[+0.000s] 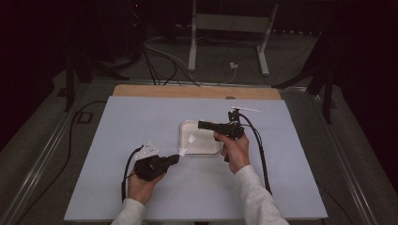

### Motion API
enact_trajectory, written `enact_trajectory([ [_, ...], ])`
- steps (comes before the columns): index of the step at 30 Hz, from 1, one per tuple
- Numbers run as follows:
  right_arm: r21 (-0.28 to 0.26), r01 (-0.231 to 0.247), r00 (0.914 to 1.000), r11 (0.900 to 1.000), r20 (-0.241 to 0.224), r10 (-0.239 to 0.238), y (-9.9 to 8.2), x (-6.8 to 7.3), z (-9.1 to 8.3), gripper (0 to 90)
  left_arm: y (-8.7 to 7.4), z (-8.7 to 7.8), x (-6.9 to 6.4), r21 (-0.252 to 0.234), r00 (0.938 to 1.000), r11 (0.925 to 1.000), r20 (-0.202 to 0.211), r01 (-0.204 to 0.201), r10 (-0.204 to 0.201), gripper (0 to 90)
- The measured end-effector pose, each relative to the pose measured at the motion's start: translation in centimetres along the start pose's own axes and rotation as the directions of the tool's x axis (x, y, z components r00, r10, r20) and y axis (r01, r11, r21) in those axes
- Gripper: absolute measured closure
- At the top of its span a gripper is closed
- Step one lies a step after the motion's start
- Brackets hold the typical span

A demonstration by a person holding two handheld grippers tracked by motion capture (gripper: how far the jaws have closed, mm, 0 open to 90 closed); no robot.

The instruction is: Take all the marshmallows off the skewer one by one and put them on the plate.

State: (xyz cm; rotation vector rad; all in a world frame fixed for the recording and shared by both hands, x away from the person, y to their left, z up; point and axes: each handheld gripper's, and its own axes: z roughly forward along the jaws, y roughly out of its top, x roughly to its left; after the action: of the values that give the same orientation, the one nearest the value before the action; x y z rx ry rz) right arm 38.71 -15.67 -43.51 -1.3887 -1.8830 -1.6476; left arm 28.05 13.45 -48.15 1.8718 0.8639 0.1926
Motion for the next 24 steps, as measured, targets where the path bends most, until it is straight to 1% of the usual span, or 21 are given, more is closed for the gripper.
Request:
enact_trajectory([
  [2,-0.003,-0.002,1.0,1.0,-0.001,0.002,0.1,-0.1,-0.1,79.2,0.0,-0.1,0.1,-0.002,1.0,1.0,0.001,0.003,-0.003,90.0],
  [6,-0.005,0.006,1.0,1.0,0.005,-0.006,0.2,-0.2,-0.2,79.1,-0.1,-0.1,0.2,0.011,1.0,0.9999,-0.008,-0.003,0.003,90.0],
  [7,-0.049,0.002,0.9997,0.9988,0.022,-0.001,0.5,-0.3,-0.7,79.3,-0.3,-0.1,0.2,0.046,0.999,0.9988,-0.039,-0.018,0.019,90.0],
  [8,-0.049,0.002,0.9997,0.9988,0.022,-0.001,0.5,-0.3,-0.7,79.3,-0.7,-0.1,0.4,0.059,0.9989,0.9982,-0.044,-0.011,0.013,90.0],
  [9,-0.093,-0.016,0.9998,0.9955,0.008,0.017,1.0,-0.6,-1.5,79.4,-1.0,-0.4,0.8,0.043,0.9994,0.9989,-0.031,0.019,-0.018,90.0],
  [10,-0.122,0.01,0.9987,0.9925,0.051,-0.004,1.9,-0.6,-2.9,79.0,-1.0,-0.6,1.1,0.026,0.9988,0.9988,-0.025,0.042,-0.041,90.0],
  [12,-0.091,0.058,0.9933,0.9942,0.105,-0.048,2.1,-0.5,-3.2,78.0,-0.8,-0.8,1.4,-0.001,0.9979,0.998,-0.015,0.064,-0.064,90.0],
  [13,-0.091,0.058,0.9933,0.9942,0.105,-0.048,2.1,-0.5,-3.2,78.0,-0.8,-0.8,1.4,-0.006,0.9972,0.9974,-0.016,0.072,-0.072,90.0],
  [15,-0.044,0.089,0.9856,0.995,0.148,-0.082,1.8,-0.6,-2.8,76.7,-0.8,-0.5,1.4,0.001,0.9969,0.9971,-0.02,0.076,-0.076,90.0],
  [18,0.002,0.089,0.9769,0.996,0.195,-0.088,1.1,-1.6,-1.7,75.0,-0.9,-0.6,1.4,-0.006,0.9962,0.9964,-0.024,0.084,-0.084,90.0],
  [19,0.033,0.085,0.97,0.9958,0.226,-0.09,0.6,-2.2,-1.1,74.2,-0.8,-0.6,1.5,-0.008,0.9959,0.9962,-0.027,0.086,-0.086,90.0],
  [20,0.047,0.082,0.9665,0.9955,0.24,-0.091,0.4,-2.6,-0.8,74.0,-0.9,-0.6,1.6,-0.01,0.9953,0.9958,-0.03,0.091,-0.092,90.0],
  [21,0.047,0.082,0.9665,0.9955,0.24,-0.091,0.4,-2.6,-0.8,74.0,-0.9,-0.7,1.7,-0.013,0.9948,0.9952,-0.03,0.097,-0.097,90.0],
  [22,0.057,0.08,0.963,0.9951,0.253,-0.092,0.2,-2.9,-0.5,73.7,-0.9,-0.7,1.7,-0.014,0.9944,0.9948,-0.03,0.101,-0.101,90.0],
  [23,0.082,0.069,0.9577,0.9942,0.273,-0.089,-0.1,-3.5,0.0,73.2,-0.9,-0.7,1.8,-0.012,0.9944,0.9948,-0.029,0.101,-0.101,90.0],
  [24,0.082,0.069,0.9577,0.9942,0.273,-0.089,-0.1,-3.5,0.0,73.2,-0.9,-0.6,1.7,-0.012,0.9944,0.9947,-0.029,0.102,-0.102,90.0],
])
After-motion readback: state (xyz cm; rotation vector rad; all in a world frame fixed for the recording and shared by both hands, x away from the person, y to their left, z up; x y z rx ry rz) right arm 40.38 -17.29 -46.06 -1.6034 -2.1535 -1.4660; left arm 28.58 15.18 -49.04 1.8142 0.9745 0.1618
